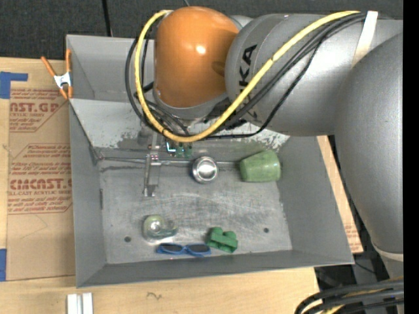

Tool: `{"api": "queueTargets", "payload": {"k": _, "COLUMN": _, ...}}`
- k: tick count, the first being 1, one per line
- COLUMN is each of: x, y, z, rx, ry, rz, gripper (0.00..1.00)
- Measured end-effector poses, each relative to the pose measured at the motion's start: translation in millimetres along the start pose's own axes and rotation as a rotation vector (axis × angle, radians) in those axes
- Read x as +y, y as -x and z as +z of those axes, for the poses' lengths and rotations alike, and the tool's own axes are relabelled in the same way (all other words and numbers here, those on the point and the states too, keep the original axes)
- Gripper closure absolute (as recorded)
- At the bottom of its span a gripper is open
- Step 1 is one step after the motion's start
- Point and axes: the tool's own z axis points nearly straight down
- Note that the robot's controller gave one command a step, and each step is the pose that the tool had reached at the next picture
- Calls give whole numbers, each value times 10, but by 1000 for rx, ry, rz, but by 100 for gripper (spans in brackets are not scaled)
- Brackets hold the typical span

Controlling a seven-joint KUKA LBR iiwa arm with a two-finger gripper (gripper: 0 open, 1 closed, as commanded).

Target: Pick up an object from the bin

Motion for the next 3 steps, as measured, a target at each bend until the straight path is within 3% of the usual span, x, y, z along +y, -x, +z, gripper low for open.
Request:
{"api": "queueTargets", "payload": {"k": 1, "x": -396, "y": -832, "z": 659, "rx": 5, "ry": -4, "rz": 41, "gripper": 0}}
{"api": "queueTargets", "payload": {"k": 2, "x": -641, "y": -851, "z": 1593, "rx": -9, "ry": -1, "rz": -321, "gripper": 0}}
{"api": "queueTargets", "payload": {"k": 3, "x": -636, "y": -856, "z": 1583, "rx": -6, "ry": 0, "rz": -321, "gripper": 100}}
